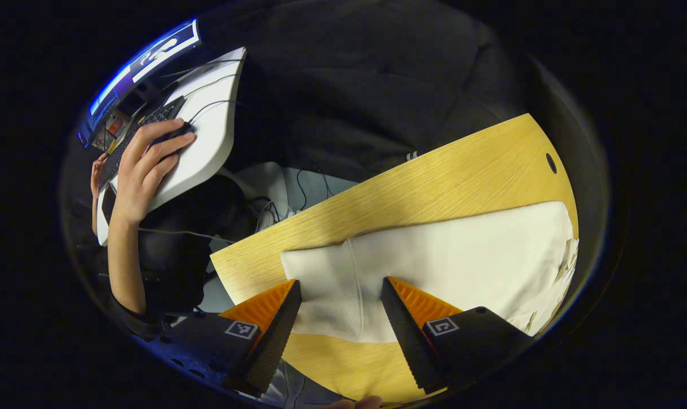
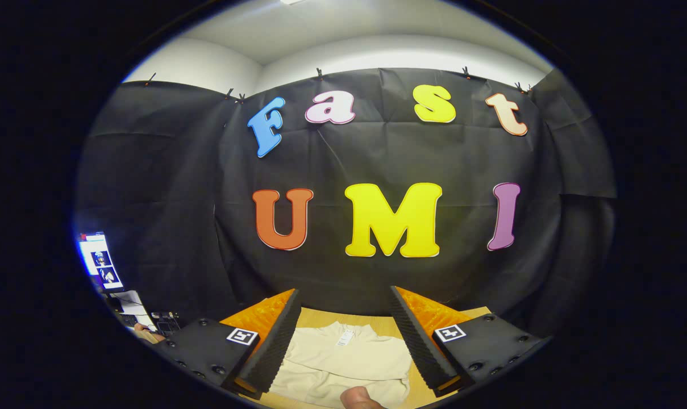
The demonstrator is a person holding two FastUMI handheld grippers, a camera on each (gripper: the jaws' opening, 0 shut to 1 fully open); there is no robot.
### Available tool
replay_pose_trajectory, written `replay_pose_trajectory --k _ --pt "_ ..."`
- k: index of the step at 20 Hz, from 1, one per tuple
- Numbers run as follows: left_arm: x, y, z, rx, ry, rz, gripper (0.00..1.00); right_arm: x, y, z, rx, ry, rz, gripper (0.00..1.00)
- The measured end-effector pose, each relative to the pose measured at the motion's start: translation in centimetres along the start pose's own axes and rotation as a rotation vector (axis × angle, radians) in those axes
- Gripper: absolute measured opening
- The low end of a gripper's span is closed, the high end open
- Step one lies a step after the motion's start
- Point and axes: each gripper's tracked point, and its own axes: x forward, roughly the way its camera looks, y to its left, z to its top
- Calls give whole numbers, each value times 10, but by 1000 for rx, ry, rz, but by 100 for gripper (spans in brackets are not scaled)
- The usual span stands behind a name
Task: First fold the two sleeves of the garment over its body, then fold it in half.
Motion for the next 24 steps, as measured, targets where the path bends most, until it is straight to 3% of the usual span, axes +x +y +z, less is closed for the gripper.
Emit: replay_pose_trajectory --k 7,8,9,10,14,16,17,18,19,21,23,24 --pt "3 -2 3 4 113 14 92 -27 -35 -18 6 -5 -33 96" --pt "3 -1 3 11 128 8 92 -32 -43 -23 -1 -10 -39 93" --pt "3 -1 3 11 143 6 92 -37 -51 -30 -6 -6 -46 96" --pt "2 0 3 22 147 6 96 -42 -59 -39 -7 8 -49 96" --pt "1 4 1 38 140 18 75 -58 -92 -63 9 76 -66 96" --pt "0 3 -3 42 136 26 52 -64 -111 -62 16 79 -87 96" --pt "-1 0 -4 52 136 24 43 -67 -118 -62 16 77 -96 93" --pt "-2 -2 -5 66 138 27 37 -69 -125 -59 15 68 -102 96" --pt "-4 -5 -6 84 137 26 23 -71 -129 -55 9 57 -106 96" --pt "-9 -12 -8 112 137 17 13 -74 -133 -45 -6 24 -103 96" --pt "-21 -24 -7 137 106 -2 10 -75 -133 -36 -26 -9 -89 93" --pt "-29 -30 -6 157 89 -11 9 -76 -132 -32 -37 -20 -80 96"
